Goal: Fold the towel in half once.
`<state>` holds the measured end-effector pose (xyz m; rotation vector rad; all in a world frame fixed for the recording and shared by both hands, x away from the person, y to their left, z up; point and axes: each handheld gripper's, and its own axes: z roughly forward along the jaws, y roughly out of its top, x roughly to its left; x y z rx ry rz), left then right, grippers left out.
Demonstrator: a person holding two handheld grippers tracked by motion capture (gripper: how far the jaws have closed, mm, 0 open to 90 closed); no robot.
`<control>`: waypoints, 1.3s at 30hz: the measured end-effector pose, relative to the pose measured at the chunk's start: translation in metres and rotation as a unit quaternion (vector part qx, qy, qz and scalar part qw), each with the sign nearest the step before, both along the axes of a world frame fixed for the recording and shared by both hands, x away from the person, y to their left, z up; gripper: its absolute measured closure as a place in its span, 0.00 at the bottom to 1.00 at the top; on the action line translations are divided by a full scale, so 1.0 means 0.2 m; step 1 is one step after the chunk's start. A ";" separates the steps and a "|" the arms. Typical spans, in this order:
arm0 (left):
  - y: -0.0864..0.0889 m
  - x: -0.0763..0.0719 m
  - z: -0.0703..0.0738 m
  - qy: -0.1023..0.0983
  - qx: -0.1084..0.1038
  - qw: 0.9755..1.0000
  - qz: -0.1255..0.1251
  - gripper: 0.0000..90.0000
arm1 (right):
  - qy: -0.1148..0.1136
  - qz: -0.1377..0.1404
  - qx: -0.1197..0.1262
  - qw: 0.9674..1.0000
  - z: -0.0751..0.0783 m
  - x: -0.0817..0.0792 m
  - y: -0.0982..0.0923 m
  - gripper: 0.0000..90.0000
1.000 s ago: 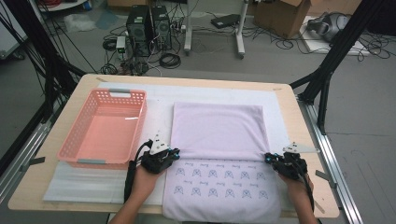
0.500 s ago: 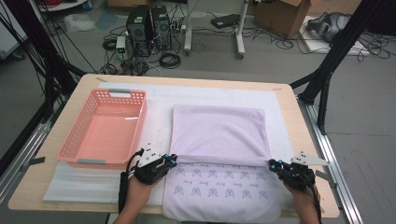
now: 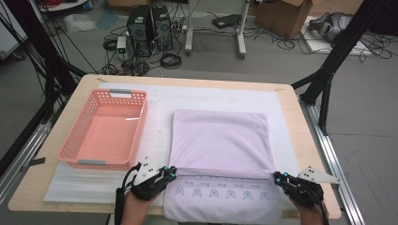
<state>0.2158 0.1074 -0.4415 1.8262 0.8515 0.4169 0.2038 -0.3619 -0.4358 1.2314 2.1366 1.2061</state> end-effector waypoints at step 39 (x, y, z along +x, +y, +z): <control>0.09 -0.19 0.05 -0.003 -0.047 0.999 0.025 0.50 | -0.016 -0.048 0.021 0.998 0.03 -0.22 -0.06 0.69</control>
